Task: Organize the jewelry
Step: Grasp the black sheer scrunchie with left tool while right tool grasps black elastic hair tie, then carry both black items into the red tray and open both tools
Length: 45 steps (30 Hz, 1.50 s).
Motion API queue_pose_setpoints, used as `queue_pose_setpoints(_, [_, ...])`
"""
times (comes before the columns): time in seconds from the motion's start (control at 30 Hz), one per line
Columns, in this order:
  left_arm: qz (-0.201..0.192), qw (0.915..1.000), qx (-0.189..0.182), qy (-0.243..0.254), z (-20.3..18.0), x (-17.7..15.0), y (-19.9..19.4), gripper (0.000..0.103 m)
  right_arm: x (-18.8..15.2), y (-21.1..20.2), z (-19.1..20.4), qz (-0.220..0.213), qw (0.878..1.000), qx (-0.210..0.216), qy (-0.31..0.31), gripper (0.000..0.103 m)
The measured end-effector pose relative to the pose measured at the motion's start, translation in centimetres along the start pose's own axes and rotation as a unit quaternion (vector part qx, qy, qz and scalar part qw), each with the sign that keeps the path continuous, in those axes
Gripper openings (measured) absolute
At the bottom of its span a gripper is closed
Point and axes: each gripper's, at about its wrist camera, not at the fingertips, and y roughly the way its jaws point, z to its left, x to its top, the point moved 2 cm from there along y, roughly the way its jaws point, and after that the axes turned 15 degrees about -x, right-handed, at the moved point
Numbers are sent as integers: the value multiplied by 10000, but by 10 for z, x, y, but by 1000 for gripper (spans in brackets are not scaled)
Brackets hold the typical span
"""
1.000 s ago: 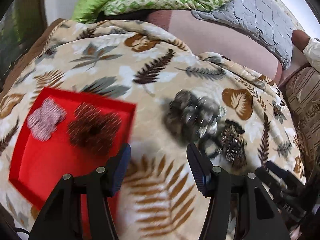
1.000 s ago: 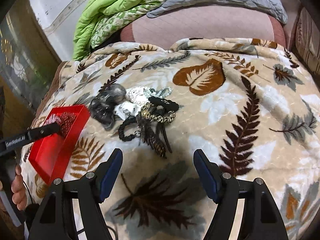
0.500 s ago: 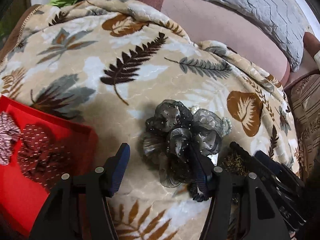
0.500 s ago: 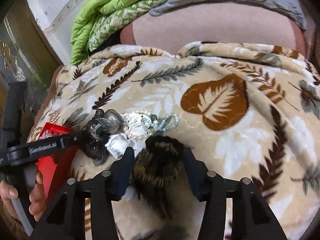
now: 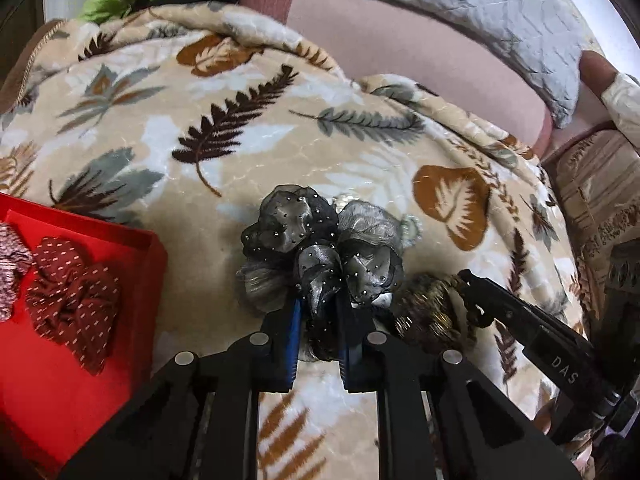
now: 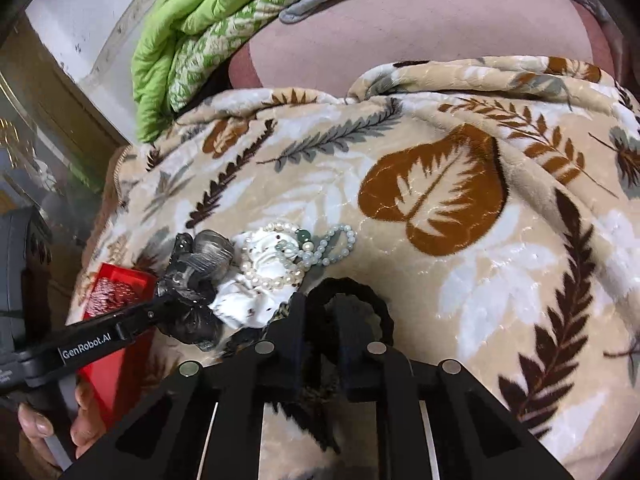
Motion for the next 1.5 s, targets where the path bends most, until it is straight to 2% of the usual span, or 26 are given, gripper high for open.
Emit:
queue_pose_setpoints(0.27, [-318,9987,-392,44,-23,-27,-61,15,-19,-53,4,-200,9994,272,101,14])
queue_pose_setpoints(0.43, [-517,9977,-441,-2,-24,-50,-102,15,-36,-86,1,-152,9954,852,413,14])
queue_pose_setpoints(0.53, [-611,9975,-351,-42,-19,-62,-121,15,-45,-100,3,-91,9919,1125,587,14])
queue_pose_setpoints(0.6, [-706,9973,-216,-63,-12,-71,-138,15,-50,-108,6,-35,9900,1252,650,14])
queue_pose_setpoints(0.73, [-856,9962,155,-53,7,-84,-162,15,-58,-120,23,-39,9916,1208,462,14])
queue_pose_setpoints(0.8, [-924,9947,444,-78,25,-90,-176,15,-61,-123,38,-25,9925,1186,282,14])
queue_pose_setpoints(0.93, [-915,9922,800,-266,63,-97,-193,15,-67,-121,81,41,9933,1135,-199,14])
queue_pose_setpoints(1.1, [-945,9853,1370,-392,116,-99,-206,15,-75,-100,145,254,9901,1156,-756,14])
queue_pose_setpoints(1.3, [-890,9782,1801,-518,168,-101,-206,15,-82,-64,222,499,9818,1180,-1403,14])
queue_pose_setpoints(1.37, [-862,9743,2008,-546,184,-101,-204,15,-88,-51,246,540,9784,1114,-1655,14])
queue_pose_setpoints(1.5, [-847,9711,2161,-559,204,-98,-200,16,-103,-25,285,513,9717,859,-2141,14])
